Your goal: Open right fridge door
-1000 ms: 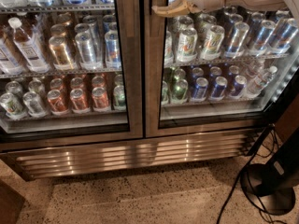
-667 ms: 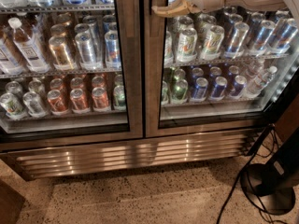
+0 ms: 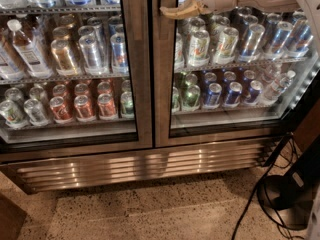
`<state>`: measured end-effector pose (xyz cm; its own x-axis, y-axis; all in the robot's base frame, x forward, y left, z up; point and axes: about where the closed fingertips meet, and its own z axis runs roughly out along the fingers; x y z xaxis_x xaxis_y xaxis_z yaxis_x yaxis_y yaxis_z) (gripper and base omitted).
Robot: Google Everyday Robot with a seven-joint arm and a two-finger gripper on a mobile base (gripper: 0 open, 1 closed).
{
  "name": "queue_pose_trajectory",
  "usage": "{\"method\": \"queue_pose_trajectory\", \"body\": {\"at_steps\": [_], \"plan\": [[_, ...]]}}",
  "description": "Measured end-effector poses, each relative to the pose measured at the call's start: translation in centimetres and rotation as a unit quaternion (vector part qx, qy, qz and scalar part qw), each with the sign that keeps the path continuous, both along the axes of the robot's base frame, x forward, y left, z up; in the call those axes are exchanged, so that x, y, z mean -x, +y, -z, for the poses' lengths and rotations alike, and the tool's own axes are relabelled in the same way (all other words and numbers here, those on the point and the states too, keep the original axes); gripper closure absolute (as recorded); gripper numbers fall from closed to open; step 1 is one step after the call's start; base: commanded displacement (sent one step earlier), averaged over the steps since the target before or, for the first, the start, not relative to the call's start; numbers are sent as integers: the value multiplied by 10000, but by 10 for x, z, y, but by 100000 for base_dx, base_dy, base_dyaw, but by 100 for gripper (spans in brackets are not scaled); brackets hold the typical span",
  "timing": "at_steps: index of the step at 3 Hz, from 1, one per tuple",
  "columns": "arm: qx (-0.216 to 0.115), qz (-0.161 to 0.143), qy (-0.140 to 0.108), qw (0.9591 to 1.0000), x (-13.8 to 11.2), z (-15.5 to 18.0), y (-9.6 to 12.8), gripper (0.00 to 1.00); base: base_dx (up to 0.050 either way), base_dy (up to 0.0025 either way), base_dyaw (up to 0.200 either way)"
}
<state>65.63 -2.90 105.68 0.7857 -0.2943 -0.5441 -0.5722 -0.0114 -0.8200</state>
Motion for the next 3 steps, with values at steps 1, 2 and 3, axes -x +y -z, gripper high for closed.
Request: {"method": "queue_pose_trajectory", "body": {"at_steps": [1, 2, 3], "plan": [[-1, -2, 0, 10000, -1, 0, -2, 100, 0, 0, 0], [-91, -103, 7, 9999, 2, -5, 1, 100, 0, 0, 0], [-91, -104, 7, 9999, 2, -4, 1, 81, 0, 0, 0]]}}
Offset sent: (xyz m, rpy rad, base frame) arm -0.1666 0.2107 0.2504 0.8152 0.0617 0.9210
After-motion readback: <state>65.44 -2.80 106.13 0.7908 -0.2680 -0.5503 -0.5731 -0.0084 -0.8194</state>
